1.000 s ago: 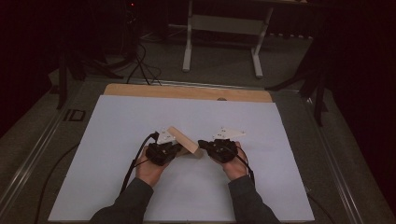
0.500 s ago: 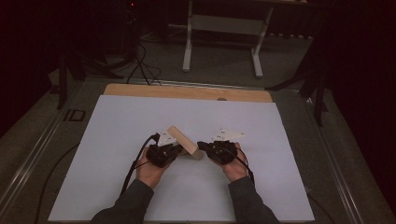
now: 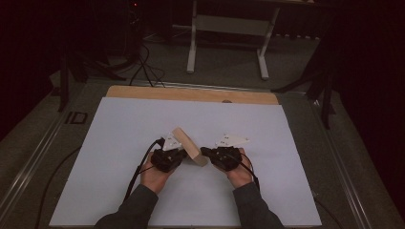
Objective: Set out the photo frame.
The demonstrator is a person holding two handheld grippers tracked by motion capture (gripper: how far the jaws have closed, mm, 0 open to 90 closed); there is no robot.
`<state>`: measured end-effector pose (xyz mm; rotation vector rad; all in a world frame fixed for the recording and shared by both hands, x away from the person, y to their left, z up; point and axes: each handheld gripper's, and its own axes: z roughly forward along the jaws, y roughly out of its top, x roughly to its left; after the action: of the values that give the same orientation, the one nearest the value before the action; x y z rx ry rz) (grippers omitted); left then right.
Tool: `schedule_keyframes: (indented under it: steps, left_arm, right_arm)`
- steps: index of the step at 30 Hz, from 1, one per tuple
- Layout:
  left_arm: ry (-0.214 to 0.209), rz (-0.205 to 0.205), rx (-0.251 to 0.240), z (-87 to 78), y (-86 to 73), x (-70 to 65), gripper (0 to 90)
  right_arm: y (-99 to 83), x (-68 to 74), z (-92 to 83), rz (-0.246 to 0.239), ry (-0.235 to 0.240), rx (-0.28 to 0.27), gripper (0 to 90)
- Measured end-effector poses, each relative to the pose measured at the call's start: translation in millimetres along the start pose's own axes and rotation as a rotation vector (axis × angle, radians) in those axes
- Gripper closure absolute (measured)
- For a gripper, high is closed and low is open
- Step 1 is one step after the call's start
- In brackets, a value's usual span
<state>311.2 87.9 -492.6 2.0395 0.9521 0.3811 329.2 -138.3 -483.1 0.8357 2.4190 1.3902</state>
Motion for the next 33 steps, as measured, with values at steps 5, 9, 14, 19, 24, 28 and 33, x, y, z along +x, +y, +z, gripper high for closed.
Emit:
schedule_keyframes:
  steps: [5, 9, 14, 19, 24, 28, 33]
  left_arm:
    - [0.002, -0.002, 0.000, -0.2, 0.1, 2.0, 89.7]
    - [0.008, -0.008, -0.002, 0.0, 0.1, 3.2, 89.7]
    - [0.010, -0.011, 0.001, -0.5, 0.2, 4.9, 89.7]
    - [0.013, -0.014, 0.003, -0.1, 0.1, 7.2, 89.7]
    - [0.010, -0.030, 0.002, 0.6, 0.1, 9.9, 89.7]
    - [0.011, -0.038, 0.000, 0.5, 0.0, 11.7, 89.7]
    - [0.010, -0.047, -0.003, 0.7, -0.2, 13.4, 89.7]
  right_arm:
    - [-2.2, 2.9, 0.9, -0.002, 0.006, 0.004, 89.7]
    - [-5.2, 4.9, 2.3, -0.004, 0.009, 0.017, 89.6]
    - [-8.2, 8.6, 3.9, -0.022, 0.004, 0.034, 89.7]
    - [-9.4, 11.0, 5.2, -0.028, 0.010, 0.042, 89.7]
    - [-10.7, 13.0, 7.0, -0.034, 0.020, 0.048, 89.7]
    - [-11.7, 15.2, 9.4, -0.037, 0.025, 0.051, 89.7]
    - [-11.8, 18.5, 11.6, -0.045, 0.029, 0.051, 89.7]
